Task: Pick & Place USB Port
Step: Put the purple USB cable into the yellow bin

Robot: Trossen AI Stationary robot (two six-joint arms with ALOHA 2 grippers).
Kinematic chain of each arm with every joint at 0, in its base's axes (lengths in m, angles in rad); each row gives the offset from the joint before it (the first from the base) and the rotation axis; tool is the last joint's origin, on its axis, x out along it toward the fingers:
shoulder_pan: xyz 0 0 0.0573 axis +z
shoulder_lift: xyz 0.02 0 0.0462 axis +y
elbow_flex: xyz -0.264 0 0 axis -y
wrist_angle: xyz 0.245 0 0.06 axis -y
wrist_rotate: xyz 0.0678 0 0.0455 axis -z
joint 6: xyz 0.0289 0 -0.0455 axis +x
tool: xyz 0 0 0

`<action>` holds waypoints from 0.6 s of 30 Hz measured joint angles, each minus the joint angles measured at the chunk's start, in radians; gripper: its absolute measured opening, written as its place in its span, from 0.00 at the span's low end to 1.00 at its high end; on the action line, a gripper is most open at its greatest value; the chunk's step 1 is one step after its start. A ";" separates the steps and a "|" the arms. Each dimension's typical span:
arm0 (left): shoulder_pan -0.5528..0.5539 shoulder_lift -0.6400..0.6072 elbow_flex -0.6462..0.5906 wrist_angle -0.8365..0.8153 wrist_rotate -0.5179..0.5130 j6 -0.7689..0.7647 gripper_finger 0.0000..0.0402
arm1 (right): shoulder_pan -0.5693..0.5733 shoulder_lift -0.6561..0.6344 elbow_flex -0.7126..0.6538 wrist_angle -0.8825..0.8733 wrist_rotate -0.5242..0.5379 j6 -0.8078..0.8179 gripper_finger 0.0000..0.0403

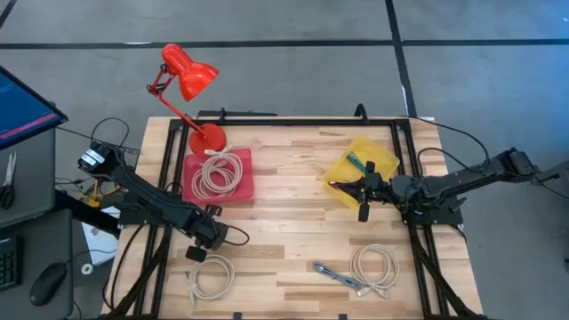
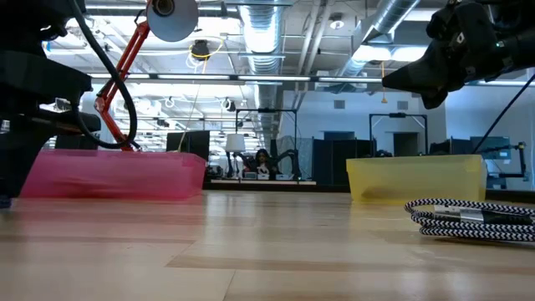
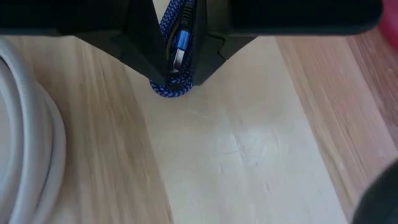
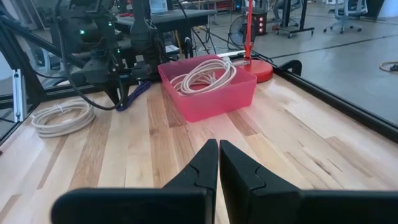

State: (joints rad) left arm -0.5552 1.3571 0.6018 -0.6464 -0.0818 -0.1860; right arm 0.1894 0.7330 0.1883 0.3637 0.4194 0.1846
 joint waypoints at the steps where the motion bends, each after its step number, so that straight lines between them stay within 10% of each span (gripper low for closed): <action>1: 0.000 0.000 0.000 0.000 -0.001 0.000 0.20 | 0.000 0.000 0.000 0.000 0.000 0.000 0.02; 11: 0.001 0.000 -0.001 0.000 -0.006 0.000 0.43 | -0.001 0.000 0.000 0.001 0.000 0.000 0.02; 18: 0.000 -0.005 -0.055 0.057 0.005 -0.063 0.40 | -0.001 0.000 0.000 0.002 0.000 0.000 0.02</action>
State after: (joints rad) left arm -0.5552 1.3518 0.5469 -0.5892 -0.0765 -0.2487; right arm 0.1886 0.7330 0.1883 0.3653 0.4194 0.1848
